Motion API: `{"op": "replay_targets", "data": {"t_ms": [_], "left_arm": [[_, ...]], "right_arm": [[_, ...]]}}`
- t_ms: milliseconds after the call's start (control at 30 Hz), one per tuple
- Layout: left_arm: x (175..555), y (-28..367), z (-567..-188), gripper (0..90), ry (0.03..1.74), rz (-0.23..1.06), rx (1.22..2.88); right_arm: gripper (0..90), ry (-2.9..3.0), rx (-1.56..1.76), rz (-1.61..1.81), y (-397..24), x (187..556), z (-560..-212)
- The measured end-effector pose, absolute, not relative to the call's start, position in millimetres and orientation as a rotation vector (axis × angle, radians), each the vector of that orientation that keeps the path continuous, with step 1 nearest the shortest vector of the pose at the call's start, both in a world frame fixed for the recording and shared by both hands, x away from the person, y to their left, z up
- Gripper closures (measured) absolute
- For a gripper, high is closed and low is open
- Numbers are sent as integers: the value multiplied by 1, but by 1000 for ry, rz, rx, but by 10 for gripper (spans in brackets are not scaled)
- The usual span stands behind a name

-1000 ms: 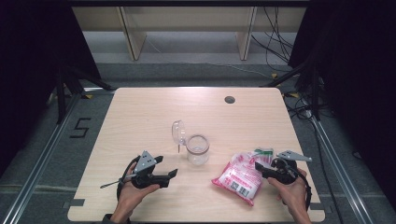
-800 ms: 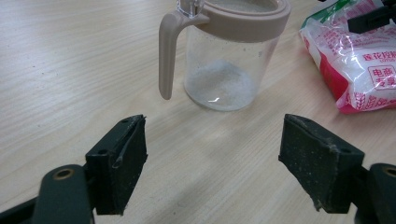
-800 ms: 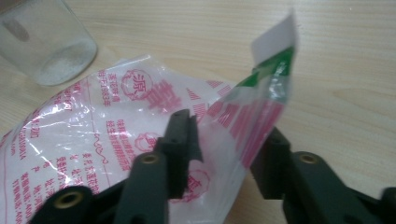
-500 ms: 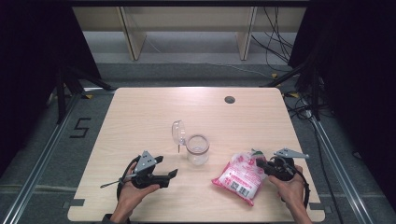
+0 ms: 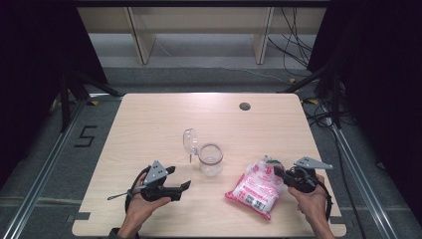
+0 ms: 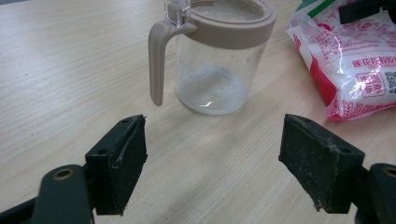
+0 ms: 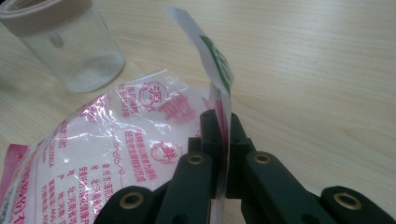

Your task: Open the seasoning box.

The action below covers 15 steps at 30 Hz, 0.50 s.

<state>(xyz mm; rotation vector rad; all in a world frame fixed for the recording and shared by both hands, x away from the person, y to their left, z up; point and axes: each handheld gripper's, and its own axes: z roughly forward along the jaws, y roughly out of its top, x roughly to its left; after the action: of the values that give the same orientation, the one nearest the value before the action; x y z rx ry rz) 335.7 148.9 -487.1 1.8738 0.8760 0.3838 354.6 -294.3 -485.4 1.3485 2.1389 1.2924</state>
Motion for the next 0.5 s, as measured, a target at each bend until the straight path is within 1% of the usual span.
{"op": "replay_targets", "data": {"t_ms": [133,167,233,333,400,433,500], "left_arm": [[335,149,-485,223,862,378,1886],[335,149,-485,223,862,378,1887],[334,147,-484,223,877,372,1875],[331,144,-480,223,858,384,1881],[329,141,-477,223,829,387,1883],[329,140,-476,223,824,378,1880],[329,140,-475,223,792,390,1900]], "right_arm": [[900,2119,1318,1318,-289,347,-474],[900,2116,1261,1344,-289,348,-473],[900,2106,1285,1340,-286,345,-470],[900,2093,1153,1375,-285,343,-461],[900,2104,1154,1368,-285,341,-458],[900,2101,1219,1407,-282,336,-456],[900,2092,1170,1419,-282,336,-453]]}}
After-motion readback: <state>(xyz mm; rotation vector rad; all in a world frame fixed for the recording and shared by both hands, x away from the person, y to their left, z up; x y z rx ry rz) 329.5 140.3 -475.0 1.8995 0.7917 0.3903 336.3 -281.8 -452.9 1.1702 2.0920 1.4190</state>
